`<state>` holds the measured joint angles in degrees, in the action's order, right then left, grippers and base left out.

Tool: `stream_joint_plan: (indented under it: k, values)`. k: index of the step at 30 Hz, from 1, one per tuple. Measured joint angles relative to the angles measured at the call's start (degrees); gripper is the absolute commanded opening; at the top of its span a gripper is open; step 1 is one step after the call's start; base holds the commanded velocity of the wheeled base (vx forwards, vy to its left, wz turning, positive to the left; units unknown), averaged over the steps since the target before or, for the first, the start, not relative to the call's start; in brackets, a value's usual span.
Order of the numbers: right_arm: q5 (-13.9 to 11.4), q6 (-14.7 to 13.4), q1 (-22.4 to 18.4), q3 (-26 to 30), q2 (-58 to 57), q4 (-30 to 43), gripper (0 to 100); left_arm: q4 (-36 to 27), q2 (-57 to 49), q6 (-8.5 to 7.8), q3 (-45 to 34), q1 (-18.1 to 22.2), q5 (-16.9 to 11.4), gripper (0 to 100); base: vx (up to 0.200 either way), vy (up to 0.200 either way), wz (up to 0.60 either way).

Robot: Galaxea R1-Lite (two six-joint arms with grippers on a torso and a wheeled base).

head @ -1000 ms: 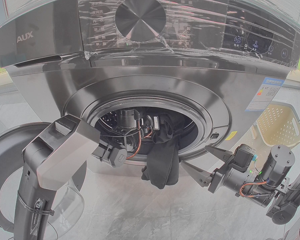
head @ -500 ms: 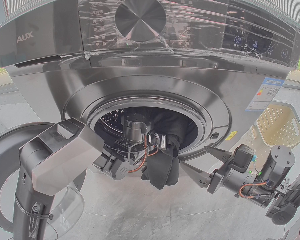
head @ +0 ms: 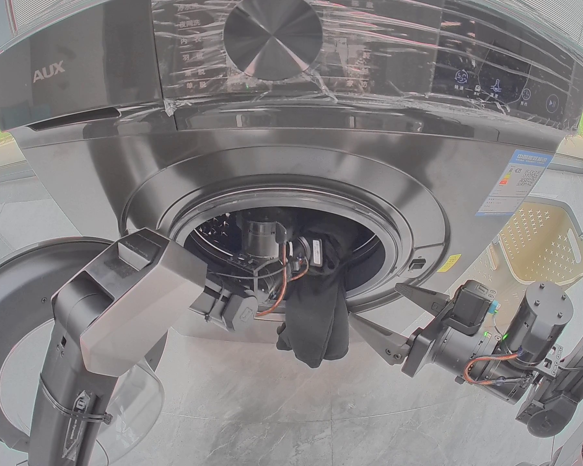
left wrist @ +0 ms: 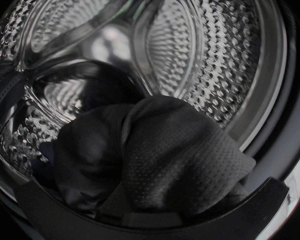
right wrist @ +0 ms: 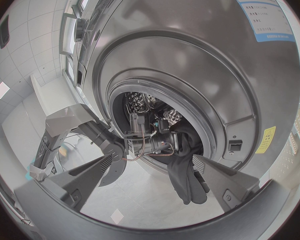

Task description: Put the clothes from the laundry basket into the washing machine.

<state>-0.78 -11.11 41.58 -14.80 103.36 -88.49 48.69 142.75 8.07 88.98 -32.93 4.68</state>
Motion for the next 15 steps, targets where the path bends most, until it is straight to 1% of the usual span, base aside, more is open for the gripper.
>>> stream_joint_plan:
  k: [4, 5, 11, 12, 15]
  values:
    - [0.0, 0.0, 0.0, -0.1, 0.0, 0.0, 100, 0.2, 0.9, 0.73, 6.5, 1.3, 3.4, 0, 0.000, 0.000, 0.00]
    - [0.0, 0.0, 0.0, -0.1, 0.0, 0.0, 100, 0.2, 1.5, 1.01, 9.7, 1.9, 4.7, 0, 0.000, 0.000, 0.00]
    - [0.0, 0.0, 0.0, -0.1, 0.0, 0.0, 100, 0.0, 3.2, 1.83, 16.9, 3.7, 7.4, 0, 0.000, 0.000, 0.00]
    - [0.0, 0.0, 0.0, -0.1, 0.0, 0.0, 100, 0.0, 3.5, 1.91, 17.7, 4.0, 7.7, 100, 0.000, 0.000, 0.00]
    - [0.0, -0.1, 0.1, -0.1, 0.1, 0.0, 100, -0.1, 4.0, 2.00, 18.7, 4.6, 8.1, 100, 0.000, 0.000, 0.00]
